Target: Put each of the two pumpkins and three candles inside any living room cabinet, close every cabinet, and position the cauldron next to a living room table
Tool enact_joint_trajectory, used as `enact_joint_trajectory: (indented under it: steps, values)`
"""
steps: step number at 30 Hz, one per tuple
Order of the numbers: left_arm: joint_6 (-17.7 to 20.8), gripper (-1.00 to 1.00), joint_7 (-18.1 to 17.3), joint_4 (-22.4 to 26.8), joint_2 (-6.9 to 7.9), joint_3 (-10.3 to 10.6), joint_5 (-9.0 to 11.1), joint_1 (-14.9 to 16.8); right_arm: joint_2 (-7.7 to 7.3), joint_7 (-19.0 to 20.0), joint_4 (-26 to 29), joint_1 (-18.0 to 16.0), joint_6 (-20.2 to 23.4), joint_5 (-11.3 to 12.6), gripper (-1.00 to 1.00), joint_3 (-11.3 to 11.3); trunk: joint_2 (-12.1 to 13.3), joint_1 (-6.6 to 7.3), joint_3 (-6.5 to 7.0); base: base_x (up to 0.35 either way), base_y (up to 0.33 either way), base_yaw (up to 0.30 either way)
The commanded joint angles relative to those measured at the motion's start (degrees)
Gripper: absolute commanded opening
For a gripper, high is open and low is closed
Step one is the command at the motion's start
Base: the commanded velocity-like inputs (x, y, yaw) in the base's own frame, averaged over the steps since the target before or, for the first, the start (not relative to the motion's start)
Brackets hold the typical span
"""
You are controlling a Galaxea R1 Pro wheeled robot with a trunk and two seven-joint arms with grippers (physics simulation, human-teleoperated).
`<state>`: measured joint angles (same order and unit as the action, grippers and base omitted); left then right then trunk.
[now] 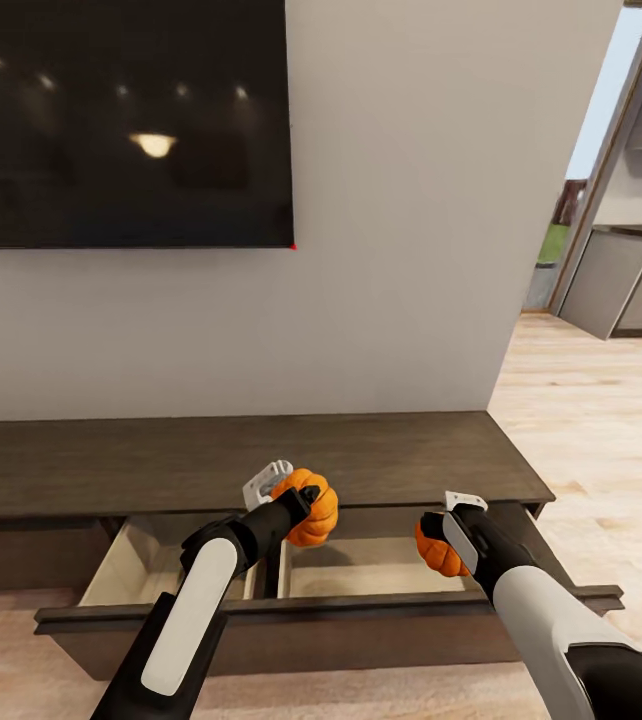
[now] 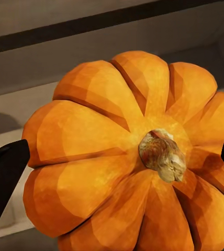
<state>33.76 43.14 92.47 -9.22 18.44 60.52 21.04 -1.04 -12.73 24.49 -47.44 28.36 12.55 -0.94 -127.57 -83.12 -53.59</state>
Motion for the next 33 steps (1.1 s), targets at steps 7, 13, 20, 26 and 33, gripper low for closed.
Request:
enact_joint_trajectory:
  steps: [7, 13, 20, 26, 33]
  values:
    - [-0.02, -1.00, 0.56, 0.08, -0.02, -0.07, 0.48, 0.05, -0.01, -0.37, 0.12, -0.02, 0.21, 0.55, -1.00, -0.12, -2.85, -1.53, -1.31, 0.000, 0.000, 0.000]
    - [-0.01, -1.00, 0.56, 0.08, -0.01, -0.07, 0.48, 0.05, -0.01, -0.37, 0.12, -0.02, 0.21, 0.55, -1.00, -0.12, -5.26, -2.85, -2.39, 0.000, 0.000, 0.000]
    - [-0.01, -1.00, 0.58, 0.08, -0.01, -0.07, 0.48, 0.05, -0.01, -0.37, 0.12, -0.02, 0.21, 0.47, -1.00, -0.12, -7.66, -4.17, -3.47, 0.000, 0.000, 0.000]
    - [-0.01, -1.00, 0.55, 0.08, -0.01, -0.22, 0.48, 0.05, -0.01, -0.37, 0.12, -0.02, 0.21, 0.46, -1.00, -0.12, -7.66, -4.17, -3.47, 0.000, 0.000, 0.000]
    - [-0.01, -1.00, 0.54, 0.08, -0.01, -0.29, 0.48, 0.05, -0.01, -0.37, 0.19, -0.02, 0.21, 0.46, -1.00, -0.12, -7.66, -4.17, -3.47, 0.018, 0.000, 0.000]
